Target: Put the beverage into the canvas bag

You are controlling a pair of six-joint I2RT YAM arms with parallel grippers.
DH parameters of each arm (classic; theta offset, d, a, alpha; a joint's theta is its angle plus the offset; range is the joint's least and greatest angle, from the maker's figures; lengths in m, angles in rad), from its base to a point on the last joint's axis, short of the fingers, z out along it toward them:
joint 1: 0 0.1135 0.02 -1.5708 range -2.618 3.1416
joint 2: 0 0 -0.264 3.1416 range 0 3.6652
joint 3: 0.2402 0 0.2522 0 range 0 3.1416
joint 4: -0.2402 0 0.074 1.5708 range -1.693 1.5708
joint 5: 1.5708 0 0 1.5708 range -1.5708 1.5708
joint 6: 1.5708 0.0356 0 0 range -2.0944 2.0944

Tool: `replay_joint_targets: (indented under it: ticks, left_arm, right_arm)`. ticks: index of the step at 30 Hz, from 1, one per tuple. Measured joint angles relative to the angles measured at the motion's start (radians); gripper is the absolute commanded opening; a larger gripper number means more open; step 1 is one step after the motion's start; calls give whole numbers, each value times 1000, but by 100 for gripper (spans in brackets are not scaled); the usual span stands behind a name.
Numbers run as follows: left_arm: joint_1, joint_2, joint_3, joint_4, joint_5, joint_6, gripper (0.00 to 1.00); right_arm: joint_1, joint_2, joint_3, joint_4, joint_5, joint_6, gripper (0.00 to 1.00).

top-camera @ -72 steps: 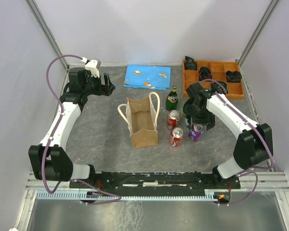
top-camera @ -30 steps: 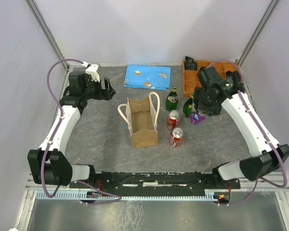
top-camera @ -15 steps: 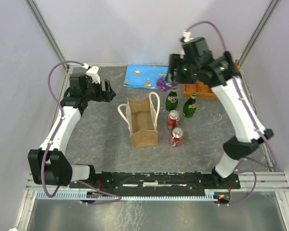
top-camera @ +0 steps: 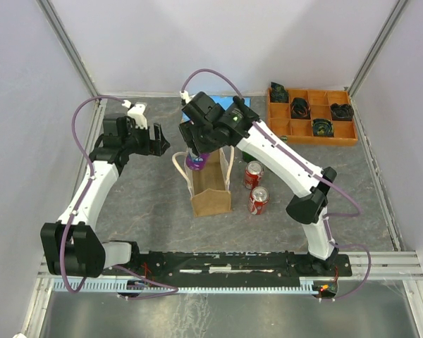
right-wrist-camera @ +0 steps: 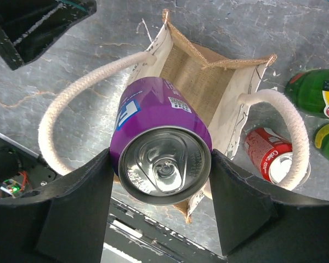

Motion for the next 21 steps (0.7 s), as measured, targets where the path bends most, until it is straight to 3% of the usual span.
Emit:
replay_joint_targets:
  ticks: [9,21]
  left_arm:
    - [0,5,-2,-7,1,0,89]
    - [0,58,-1,1,12,-1,88]
  right_arm:
    - [10,13,-106,12,77,-47,0]
    - [9,154,-118,113,109,-97,0]
